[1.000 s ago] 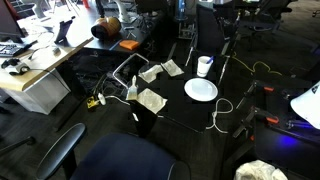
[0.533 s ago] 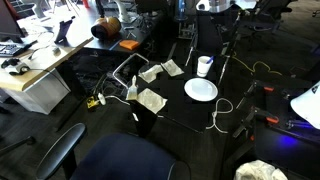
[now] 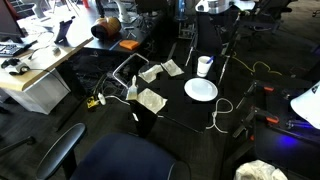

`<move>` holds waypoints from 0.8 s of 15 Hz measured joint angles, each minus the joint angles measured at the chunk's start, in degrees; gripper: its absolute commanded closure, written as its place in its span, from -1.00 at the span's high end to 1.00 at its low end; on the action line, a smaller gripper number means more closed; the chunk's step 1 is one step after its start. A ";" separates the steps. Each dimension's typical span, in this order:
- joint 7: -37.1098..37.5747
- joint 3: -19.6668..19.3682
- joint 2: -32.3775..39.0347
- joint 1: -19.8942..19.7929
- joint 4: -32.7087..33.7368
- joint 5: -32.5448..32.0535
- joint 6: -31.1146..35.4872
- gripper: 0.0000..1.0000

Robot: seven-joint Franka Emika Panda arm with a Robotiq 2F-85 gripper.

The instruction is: Remove the marker from the cup and put it on the table

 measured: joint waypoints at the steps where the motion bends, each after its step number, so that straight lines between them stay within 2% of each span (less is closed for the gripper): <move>1: 0.00 -0.01 0.69 -0.09 0.35 -0.24 0.39 1.00; 12: -1.15 -0.40 14.80 -3.09 6.56 -2.71 9.14 1.00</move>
